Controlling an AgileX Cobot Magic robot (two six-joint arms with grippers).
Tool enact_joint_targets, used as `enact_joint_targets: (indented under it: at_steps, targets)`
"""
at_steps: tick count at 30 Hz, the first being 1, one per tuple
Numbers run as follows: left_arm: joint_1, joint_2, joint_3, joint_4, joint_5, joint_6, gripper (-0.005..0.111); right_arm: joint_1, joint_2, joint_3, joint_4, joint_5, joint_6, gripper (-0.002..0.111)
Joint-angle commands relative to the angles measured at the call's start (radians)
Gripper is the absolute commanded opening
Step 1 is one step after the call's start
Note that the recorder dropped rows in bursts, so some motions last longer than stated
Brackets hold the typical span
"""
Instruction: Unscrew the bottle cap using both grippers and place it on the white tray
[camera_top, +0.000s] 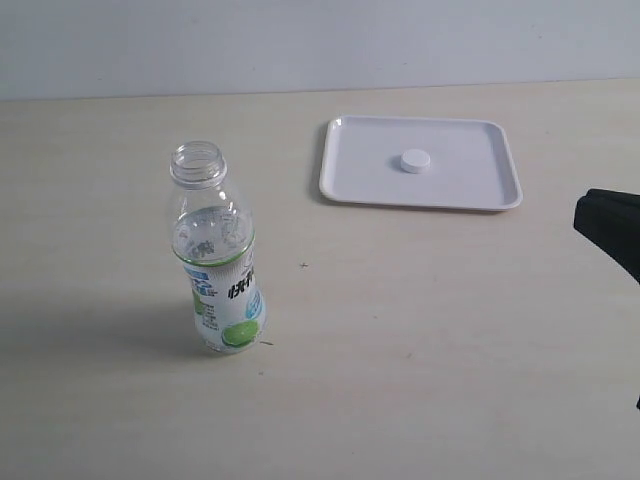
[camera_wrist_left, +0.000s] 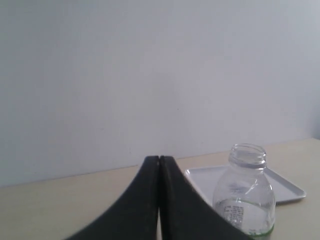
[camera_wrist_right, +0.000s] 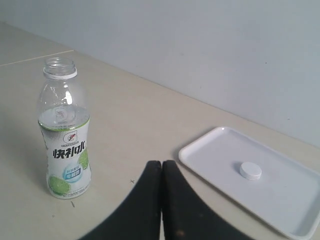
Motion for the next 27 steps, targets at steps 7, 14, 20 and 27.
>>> enact_joint_targets:
  at_steps: [7,14,20,27]
  targets:
    - [0.001,-0.076,0.003,0.133,0.053,-0.178,0.0,-0.003,-0.003,0.005,0.009,-0.001,0.026,0.0]
    - [0.001,-0.076,0.003,0.194,0.051,-0.178,0.0,-0.003,-0.003,0.005,0.009,-0.001,0.026,0.0]
    - [0.001,-0.076,0.003,0.194,-0.031,-0.178,0.0,-0.003,-0.003,0.005,0.009,-0.003,0.026,0.0]
    - [0.001,-0.076,-0.035,0.174,-0.063,-0.178,0.0,-0.003,-0.003,0.005,0.009,-0.01,0.026,0.0]
